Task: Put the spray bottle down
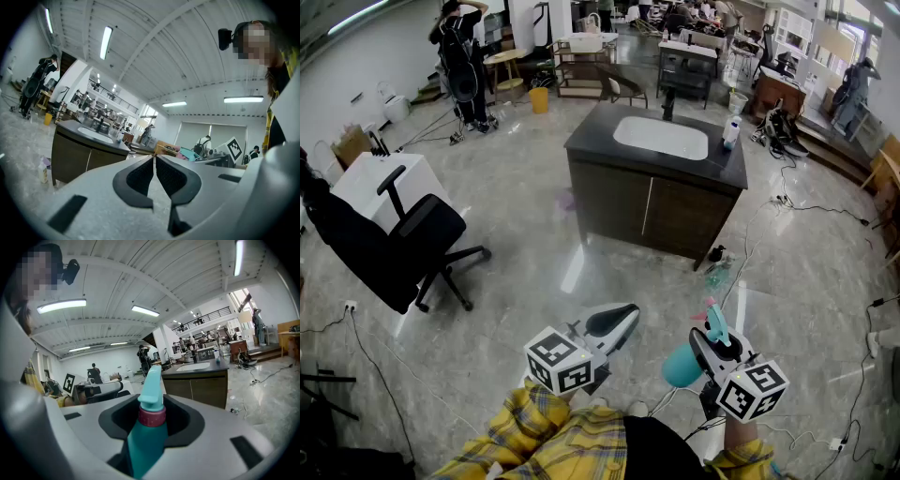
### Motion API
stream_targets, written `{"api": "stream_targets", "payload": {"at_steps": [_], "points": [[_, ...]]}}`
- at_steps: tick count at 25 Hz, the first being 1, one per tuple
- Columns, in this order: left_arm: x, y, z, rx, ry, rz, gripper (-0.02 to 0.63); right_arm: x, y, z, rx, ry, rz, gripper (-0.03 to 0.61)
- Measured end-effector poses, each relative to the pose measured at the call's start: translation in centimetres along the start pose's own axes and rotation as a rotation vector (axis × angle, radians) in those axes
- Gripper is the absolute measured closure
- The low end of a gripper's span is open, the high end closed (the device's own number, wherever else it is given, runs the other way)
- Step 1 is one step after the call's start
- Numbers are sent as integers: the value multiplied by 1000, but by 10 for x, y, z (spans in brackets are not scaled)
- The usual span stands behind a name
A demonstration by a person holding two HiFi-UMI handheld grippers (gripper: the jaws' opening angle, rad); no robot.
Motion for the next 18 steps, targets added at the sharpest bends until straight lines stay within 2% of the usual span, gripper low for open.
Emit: {"api": "stream_targets", "payload": {"at_steps": [10, 18], "points": [[-3, 2, -2, 8, 5, 2, 594, 3, 1, -4, 8, -8, -5, 437], [-1, -2, -8, 20, -11, -6, 594, 9, 5, -2, -33, 11, 33, 440]]}}
Point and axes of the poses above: the fingertips, and each gripper's own axes: z forward along the fingers, x to its left, y out of its top, the point moved 7 cm from there along -z, backward along the fingers, and after that the axes turned 6 degrees about x, right-handed, at the moved point
